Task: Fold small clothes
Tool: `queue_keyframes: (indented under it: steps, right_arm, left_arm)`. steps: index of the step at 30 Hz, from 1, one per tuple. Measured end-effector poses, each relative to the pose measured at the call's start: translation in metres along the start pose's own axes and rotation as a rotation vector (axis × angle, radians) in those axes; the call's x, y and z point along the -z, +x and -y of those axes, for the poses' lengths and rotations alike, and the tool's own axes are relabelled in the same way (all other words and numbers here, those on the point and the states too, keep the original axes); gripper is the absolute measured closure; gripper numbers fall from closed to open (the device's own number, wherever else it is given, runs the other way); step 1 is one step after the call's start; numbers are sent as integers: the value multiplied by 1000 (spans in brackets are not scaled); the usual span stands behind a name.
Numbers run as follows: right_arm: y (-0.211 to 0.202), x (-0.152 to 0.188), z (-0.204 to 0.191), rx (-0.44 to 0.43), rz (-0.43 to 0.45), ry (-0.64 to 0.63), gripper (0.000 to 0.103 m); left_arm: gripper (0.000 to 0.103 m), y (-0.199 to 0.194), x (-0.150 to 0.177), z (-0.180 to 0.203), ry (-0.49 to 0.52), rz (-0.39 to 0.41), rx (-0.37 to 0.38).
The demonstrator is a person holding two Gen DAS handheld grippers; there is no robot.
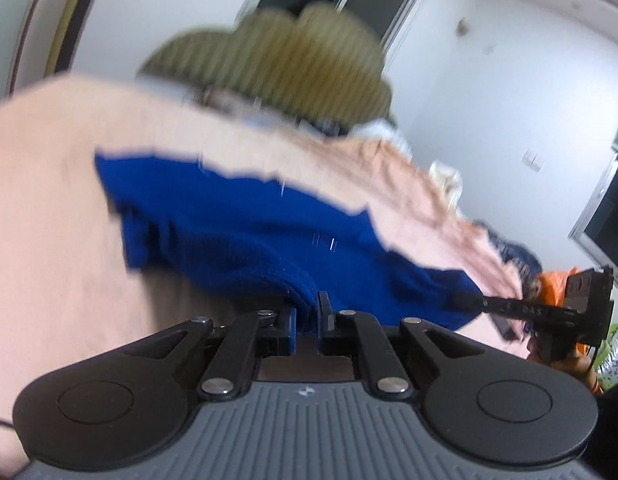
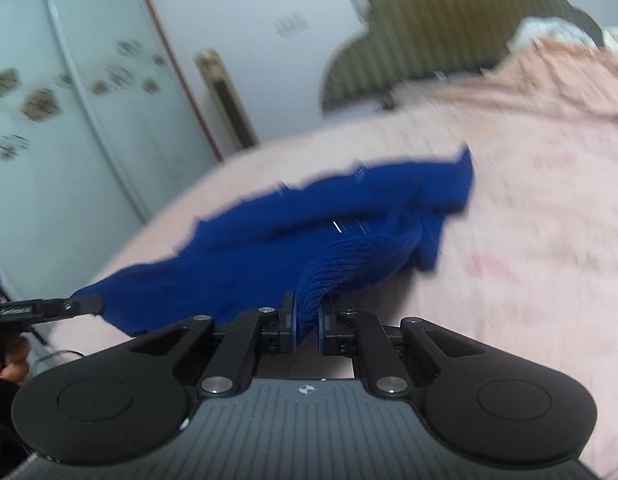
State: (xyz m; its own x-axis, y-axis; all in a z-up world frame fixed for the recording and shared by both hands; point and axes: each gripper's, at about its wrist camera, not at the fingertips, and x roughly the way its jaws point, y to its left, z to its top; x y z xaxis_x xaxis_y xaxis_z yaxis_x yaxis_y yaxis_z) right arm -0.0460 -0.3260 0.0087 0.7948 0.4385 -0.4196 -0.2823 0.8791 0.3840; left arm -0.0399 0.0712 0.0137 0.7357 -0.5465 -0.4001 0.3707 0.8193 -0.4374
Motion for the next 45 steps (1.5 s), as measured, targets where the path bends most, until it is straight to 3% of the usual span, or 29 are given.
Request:
queue_keyframes:
  steps: [7,10,17,22,27,33,45]
  right_arm:
    - [-55,-21,-12,-165,169,-88,91]
    - [-59,-26,-12,-204,190,-97,90]
    - [-25,-36,1,-118,170,-23,90]
    - [8,-42,13,-55,175,65,90]
    - [35,-42,10,65,176,16,90]
    - [60,-46,8,139,174,-9,90]
    - [92,-58,10,178,173,13,90]
  left_arm:
    - [94,-55,-17,28,132,217,64]
    - [94,-60,-18,36,174,253,54]
    - [95,-23,-32,24,115,219,-39]
    - [95,7,-46,19,137,206,-127]
    - [95,34,-51,16,150,183,-217]
    - [95,65,-55,21,193,140,-323]
    - [95,110,-72,11,139,32,-411]
